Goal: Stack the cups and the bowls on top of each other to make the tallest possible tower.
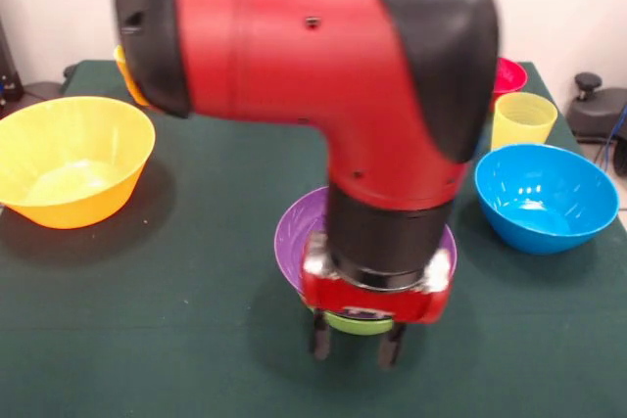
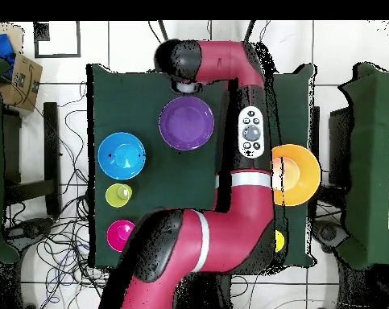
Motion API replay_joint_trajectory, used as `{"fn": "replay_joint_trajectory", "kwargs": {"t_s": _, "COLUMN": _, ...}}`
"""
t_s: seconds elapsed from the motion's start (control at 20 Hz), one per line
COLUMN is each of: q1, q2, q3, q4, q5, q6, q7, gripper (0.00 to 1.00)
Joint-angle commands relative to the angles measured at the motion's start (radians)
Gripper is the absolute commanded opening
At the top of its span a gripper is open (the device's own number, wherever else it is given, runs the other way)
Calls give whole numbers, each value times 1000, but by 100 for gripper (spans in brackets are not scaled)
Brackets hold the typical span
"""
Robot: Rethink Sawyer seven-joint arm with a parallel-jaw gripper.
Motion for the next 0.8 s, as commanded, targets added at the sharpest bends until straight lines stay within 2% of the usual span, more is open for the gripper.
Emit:
{"fn": "replay_joint_trajectory", "kwargs": {"t_s": 0.05, "q1": -26, "q2": -3, "q3": 57, "q4": 155, "q5": 3, "q6": -131, "q7": -292, "gripper": 100}}
{"fn": "replay_joint_trajectory", "kwargs": {"t_s": 0.35, "q1": -18, "q2": 7, "q3": 51, "q4": 157, "q5": -8, "q6": -153, "q7": -284, "gripper": 100}}
{"fn": "replay_joint_trajectory", "kwargs": {"t_s": 0.65, "q1": 2, "q2": 1, "q3": 54, "q4": 127, "q5": -1, "q6": -76, "q7": -292, "gripper": 100}}
{"fn": "replay_joint_trajectory", "kwargs": {"t_s": 0.8, "q1": 9, "q2": -15, "q3": 46, "q4": 156, "q5": 9, "q6": -71, "q7": -266, "gripper": 100}}
